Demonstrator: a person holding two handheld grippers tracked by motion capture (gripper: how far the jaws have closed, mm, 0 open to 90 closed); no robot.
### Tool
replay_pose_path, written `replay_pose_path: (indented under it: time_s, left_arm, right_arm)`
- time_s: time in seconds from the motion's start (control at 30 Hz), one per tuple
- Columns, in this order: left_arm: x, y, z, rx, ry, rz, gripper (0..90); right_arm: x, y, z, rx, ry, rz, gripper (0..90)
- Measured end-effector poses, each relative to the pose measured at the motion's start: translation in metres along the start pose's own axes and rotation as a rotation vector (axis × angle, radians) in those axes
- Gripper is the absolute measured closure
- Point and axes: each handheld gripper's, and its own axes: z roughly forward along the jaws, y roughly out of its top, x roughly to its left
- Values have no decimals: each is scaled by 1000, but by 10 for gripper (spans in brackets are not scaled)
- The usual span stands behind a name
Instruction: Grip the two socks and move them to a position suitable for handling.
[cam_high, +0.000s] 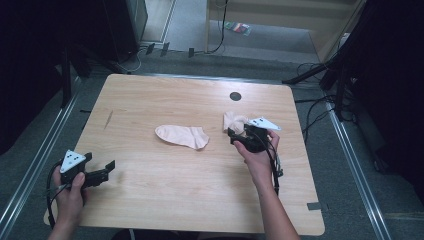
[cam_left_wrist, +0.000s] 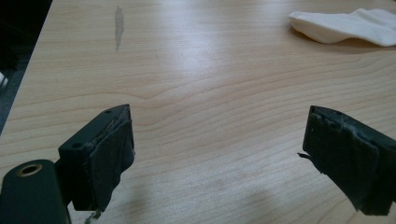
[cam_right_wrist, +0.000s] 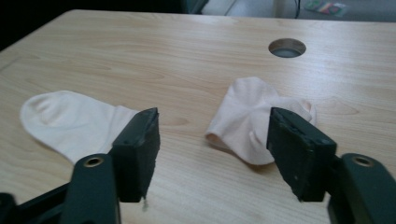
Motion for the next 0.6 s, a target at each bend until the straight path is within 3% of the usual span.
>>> replay_pose_path:
  time_s: [0.23,0.47,0.6]
  left_arm:
    - [1,0,0,-2,-3,-1,94]
    - [1,0,-1,-1,-4,-2,94]
    - [1,0,0,-1,-4,-4,94]
  right_arm:
    - [-14,7,42,82,-92,31,446]
    - [-26,9,78,142,-164,33,372]
    - [-26,5,90,181,-198,5,395]
